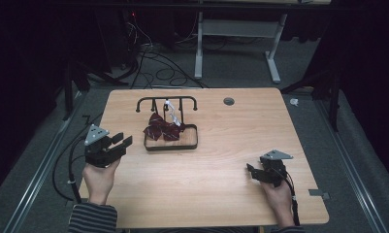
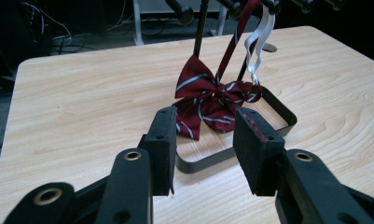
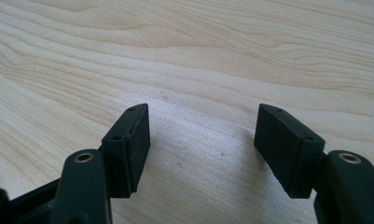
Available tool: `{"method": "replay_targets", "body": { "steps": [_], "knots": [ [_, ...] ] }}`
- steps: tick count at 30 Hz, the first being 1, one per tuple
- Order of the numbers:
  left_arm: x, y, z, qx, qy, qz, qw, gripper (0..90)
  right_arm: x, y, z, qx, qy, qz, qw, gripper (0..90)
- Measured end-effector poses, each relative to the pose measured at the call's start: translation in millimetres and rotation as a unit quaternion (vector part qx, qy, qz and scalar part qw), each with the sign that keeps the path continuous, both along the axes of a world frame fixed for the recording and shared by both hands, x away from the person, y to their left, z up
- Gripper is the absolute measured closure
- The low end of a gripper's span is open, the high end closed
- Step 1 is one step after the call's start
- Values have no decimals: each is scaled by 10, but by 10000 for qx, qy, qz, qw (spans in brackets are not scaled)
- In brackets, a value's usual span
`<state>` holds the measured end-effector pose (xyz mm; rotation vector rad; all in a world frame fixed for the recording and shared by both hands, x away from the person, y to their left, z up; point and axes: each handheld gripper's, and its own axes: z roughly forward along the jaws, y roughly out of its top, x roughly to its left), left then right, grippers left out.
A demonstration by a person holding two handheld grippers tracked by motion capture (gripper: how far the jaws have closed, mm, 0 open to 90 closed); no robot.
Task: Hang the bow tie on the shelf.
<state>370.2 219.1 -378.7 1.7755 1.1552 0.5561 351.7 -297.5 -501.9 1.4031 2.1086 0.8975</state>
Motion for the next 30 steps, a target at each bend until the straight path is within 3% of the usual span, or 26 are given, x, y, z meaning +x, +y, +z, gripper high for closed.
{"method": "replay_targets", "body": {
  "steps": [11, 14, 30],
  "knots": [
    [-74, 28, -151, -89, 115, 6, 9999, 584, 0, 0, 0, -2, 0, 3, 10000, 373],
    [-85, 21, -196, 4, 198, 13, 9998, 585, 0, 0, 0, -3, -1, 4, 10000, 373],
    [-171, 16, -441, 28, 420, -94, 9991, 580, 0, 0, 0, -3, -1, 3, 10000, 373]
  ]
}}
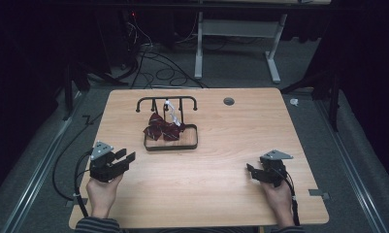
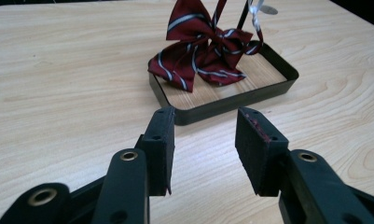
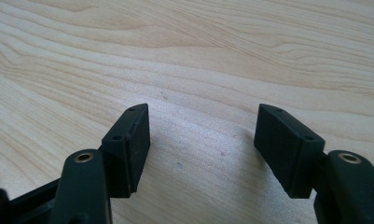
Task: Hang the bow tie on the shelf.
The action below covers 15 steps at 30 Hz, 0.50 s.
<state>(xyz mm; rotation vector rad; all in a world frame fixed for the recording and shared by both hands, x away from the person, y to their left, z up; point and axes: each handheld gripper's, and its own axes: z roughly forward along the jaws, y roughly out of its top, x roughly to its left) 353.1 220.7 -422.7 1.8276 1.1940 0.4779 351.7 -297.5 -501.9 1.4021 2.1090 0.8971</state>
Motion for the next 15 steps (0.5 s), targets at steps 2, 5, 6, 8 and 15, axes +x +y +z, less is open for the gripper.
{"method": "replay_targets", "body": {
  "steps": [2, 5, 6, 8, 15],
  "knots": [
    [-7, 5, -24, -7, 29, 14, 10000, 579, 0, 0, 0, 0, 1, 0, 10000, 373],
    [-14, 10, -57, -8, 63, 33, 10000, 579, 0, 0, 0, 0, 0, 0, 10000, 373],
    [-14, 8, -71, -10, 67, 38, 10000, 579, 0, 0, 0, 0, 1, 0, 10000, 374],
    [-19, 8, -93, -1, 102, 52, 9999, 577, 0, 0, 0, -1, 0, -1, 10000, 374],
    [-36, -6, -180, 65, 212, 69, 9997, 572, 1, -2, 0, -4, 1, -2, 10000, 375]
  ]
}}
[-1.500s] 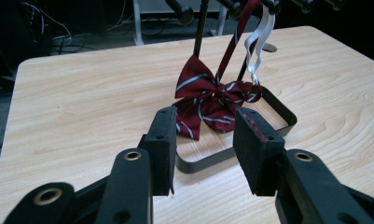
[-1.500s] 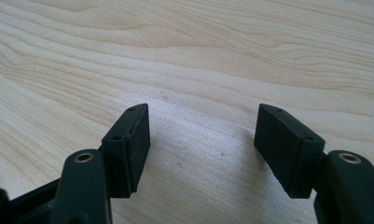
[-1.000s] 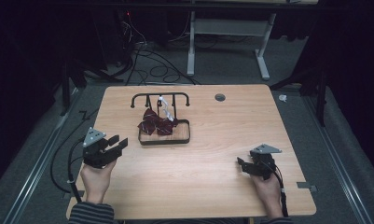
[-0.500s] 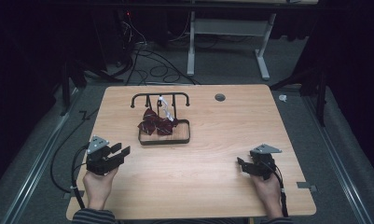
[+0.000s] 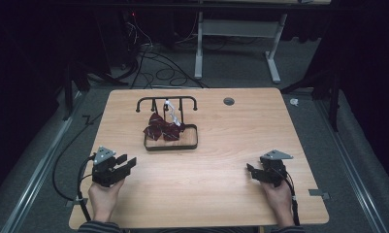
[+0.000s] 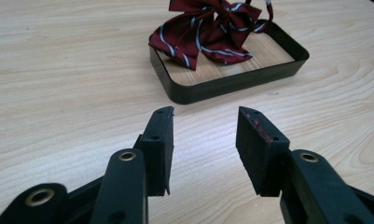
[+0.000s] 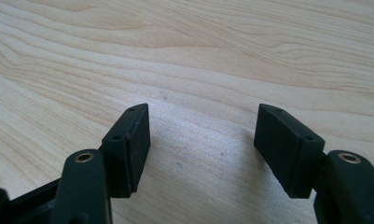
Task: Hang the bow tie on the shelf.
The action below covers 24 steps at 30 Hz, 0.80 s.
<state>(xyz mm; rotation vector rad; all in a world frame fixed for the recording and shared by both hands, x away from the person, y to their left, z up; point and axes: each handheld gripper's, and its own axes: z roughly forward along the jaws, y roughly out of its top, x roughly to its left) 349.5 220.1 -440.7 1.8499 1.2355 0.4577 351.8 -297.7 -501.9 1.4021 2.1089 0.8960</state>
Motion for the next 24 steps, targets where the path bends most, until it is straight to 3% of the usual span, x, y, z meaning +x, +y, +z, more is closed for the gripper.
{"method": "replay_targets", "body": {
  "steps": [9, 16, 24],
  "knots": [
    [-2, 5, -73, 32, 66, 52, 10000, 562, 1, -3, 0, -1, -2, 7, 10000, 375],
    [-4, 17, -163, -78, 157, 104, 9998, 555, 1, -2, 0, 4, -2, 5, 10000, 375],
    [-6, 5, -282, 53, 225, 173, 9996, 548, 1, -2, 0, 1, -2, 5, 10000, 375]
  ]
}}
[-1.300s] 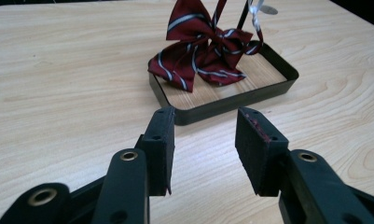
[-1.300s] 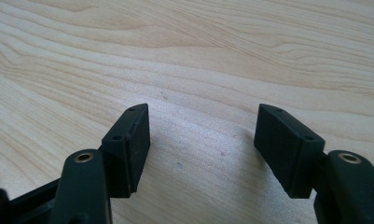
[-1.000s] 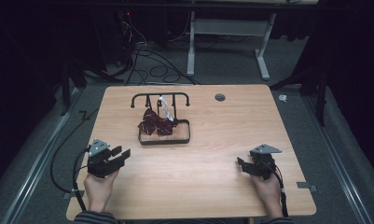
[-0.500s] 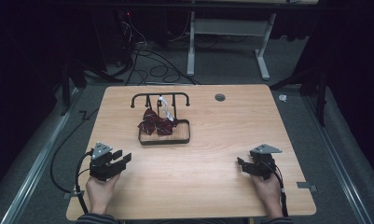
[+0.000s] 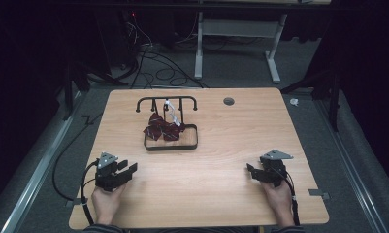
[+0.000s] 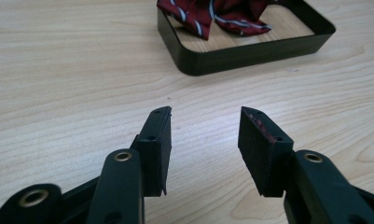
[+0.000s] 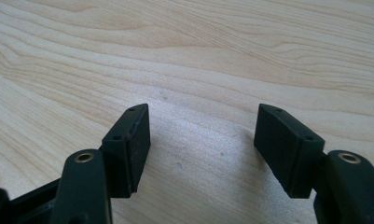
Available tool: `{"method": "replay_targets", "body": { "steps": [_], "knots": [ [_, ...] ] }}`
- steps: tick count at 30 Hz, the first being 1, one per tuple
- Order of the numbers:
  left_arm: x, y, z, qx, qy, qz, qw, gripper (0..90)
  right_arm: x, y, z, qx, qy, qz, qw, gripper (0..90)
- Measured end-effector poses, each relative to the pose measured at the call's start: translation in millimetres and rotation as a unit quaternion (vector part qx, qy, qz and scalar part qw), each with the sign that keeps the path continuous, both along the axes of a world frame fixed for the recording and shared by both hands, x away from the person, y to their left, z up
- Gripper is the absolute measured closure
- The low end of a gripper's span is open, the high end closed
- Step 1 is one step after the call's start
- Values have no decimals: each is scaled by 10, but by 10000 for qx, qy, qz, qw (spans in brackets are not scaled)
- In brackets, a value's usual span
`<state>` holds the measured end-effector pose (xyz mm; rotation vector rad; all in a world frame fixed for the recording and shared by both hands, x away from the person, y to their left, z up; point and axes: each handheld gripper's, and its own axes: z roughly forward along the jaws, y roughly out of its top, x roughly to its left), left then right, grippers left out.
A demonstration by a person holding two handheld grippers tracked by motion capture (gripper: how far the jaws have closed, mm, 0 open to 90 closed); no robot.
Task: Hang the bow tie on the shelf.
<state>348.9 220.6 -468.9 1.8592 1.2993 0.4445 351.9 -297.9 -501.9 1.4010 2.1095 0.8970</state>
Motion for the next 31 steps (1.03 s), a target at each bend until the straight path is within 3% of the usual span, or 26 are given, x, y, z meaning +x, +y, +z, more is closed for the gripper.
{"method": "replay_targets", "body": {
  "steps": [7, 12, 17, 20, 22, 25, 29, 31],
  "knots": [
    [16, -36, -106, 147, 17, 63, 9999, 524, 0, 1, 0, 0, 1, -2, 10000, 375],
    [37, -117, -203, 450, -43, 98, 9989, 503, -1, 1, 0, -2, 0, -3, 10000, 375],
    [42, -171, -290, 723, -209, 305, 9967, 453, -1, 1, 0, -2, 0, -2, 10000, 375],
    [48, -179, -352, 839, -195, 360, 9956, 442, -1, 1, 0, -2, 1, -3, 10000, 375],
    [57, -185, -383, 861, -102, 361, 9956, 424, -1, 1, 0, -1, 0, -4, 10000, 375],
    [51, -199, -384, 926, -134, 367, 9949, 398, -1, 2, 0, -5, 1, -4, 10000, 374],
    [68, -158, -388, 711, 10, 388, 9967, 350, -1, 3, 0, 0, 1, -10, 10000, 375],
    [60, -164, -387, 753, 6, 388, 9964, 352, -1, 3, 0, 1, 1, -11, 10000, 374]
  ]
}}
